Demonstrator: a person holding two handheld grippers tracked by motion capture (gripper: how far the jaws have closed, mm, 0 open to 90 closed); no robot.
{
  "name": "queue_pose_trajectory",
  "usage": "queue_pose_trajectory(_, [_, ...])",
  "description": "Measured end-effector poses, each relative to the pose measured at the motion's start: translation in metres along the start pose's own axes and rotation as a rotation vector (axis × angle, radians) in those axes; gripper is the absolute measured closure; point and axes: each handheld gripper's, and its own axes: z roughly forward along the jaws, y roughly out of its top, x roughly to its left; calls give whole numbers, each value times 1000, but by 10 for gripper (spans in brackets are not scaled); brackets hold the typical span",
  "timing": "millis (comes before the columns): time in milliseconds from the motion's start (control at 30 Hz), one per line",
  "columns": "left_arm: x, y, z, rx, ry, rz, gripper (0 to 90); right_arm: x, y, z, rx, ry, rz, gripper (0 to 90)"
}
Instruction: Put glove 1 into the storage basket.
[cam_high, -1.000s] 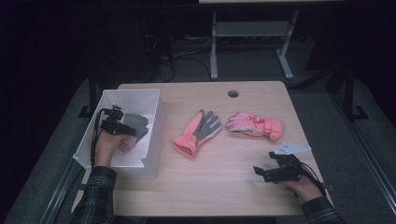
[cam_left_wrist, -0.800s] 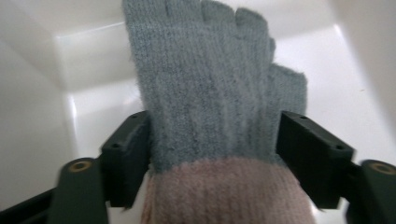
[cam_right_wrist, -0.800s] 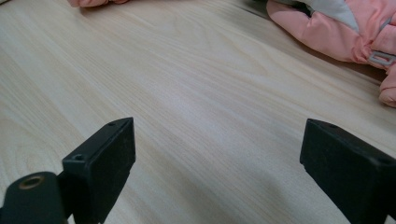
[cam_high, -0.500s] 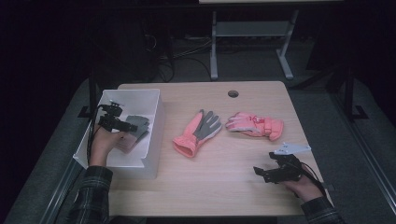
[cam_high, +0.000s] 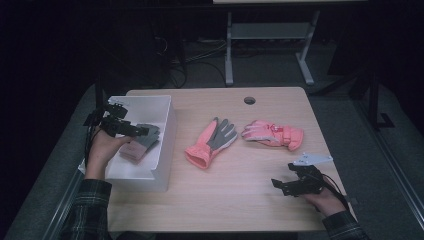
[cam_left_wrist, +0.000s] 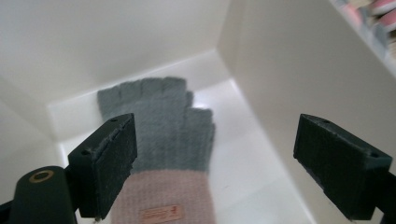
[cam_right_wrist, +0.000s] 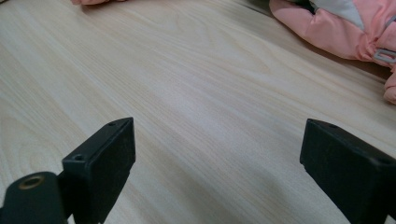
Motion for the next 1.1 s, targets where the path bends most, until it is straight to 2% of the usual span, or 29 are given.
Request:
queue_pose_trajectory(67, [-3,1,-1,-6,-7,0,130,0,0,0,0,-1,0,103])
queue_pose_trajectory(167, [-16,7,-5,-16,-34,25,131,0,0,0,1,1,-2,103])
queue_pose_trajectory(200, [-16,7,-5,-16,-34,25,131,0,0,0,1,1,-2,103])
queue_pose_trajectory(233, [-24,10,-7,-35,-50,40,132,0,0,0,2,1,-1,103])
queue_pose_trajectory(300, [-27,11,-8,-40,-54,45,133,0,0,0,3,1,-2,103])
queue_pose_trajectory(633, [-75,24,-13,-95,-142,110,135,0,0,0,4,3,-3,103])
queue_pose_trajectory(733, [-92,28,-12,-100,-175,129,135,0,0,0,4,5,-3,103])
queue_pose_trajectory(1100, [-148,30,1,-100,-238,216,140,1,0,1,5,9,-9,103])
